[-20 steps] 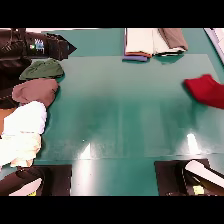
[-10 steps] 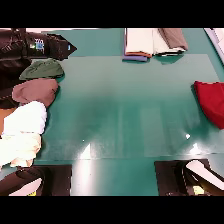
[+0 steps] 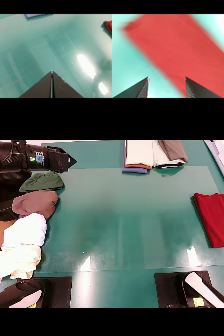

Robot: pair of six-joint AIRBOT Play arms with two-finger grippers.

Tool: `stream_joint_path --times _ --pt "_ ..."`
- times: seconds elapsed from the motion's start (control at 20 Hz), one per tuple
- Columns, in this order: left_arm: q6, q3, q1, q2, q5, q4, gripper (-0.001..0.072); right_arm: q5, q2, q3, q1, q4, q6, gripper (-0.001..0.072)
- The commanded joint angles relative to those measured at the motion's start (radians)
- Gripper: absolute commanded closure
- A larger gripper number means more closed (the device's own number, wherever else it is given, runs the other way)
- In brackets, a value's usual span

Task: Fold the shirts.

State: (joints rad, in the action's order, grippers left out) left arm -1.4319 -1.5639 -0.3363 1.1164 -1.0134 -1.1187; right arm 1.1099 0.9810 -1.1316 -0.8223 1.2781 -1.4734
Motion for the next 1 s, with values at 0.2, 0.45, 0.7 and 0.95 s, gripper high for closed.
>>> stream_joint_path --times 0.2,0.45,0.7,0.95 --pt "0.000 0.000 0.000 0.000 0.010 -0.006 0.0683 -0.032 -0.062 -0.014 0.651 -0.097 -0.003 0.0195" --pt "0.000 0.000 0.000 -0.001 0.011 -0.002 0.0683 -0.092 -0.054 -0.015 0.944 -0.097 -0.001 0.0338" --pt "0.000 0.000 0.000 -0.001 0.011 -0.002 0.0683 -0.089 -0.054 -0.015 1.055 -0.098 0.002 0.0695" --pt "0.000 0.000 0.000 -0.001 0.011 -0.002 0.0683 -0.088 -0.054 -0.015 1.062 -0.098 0.001 0.0695"
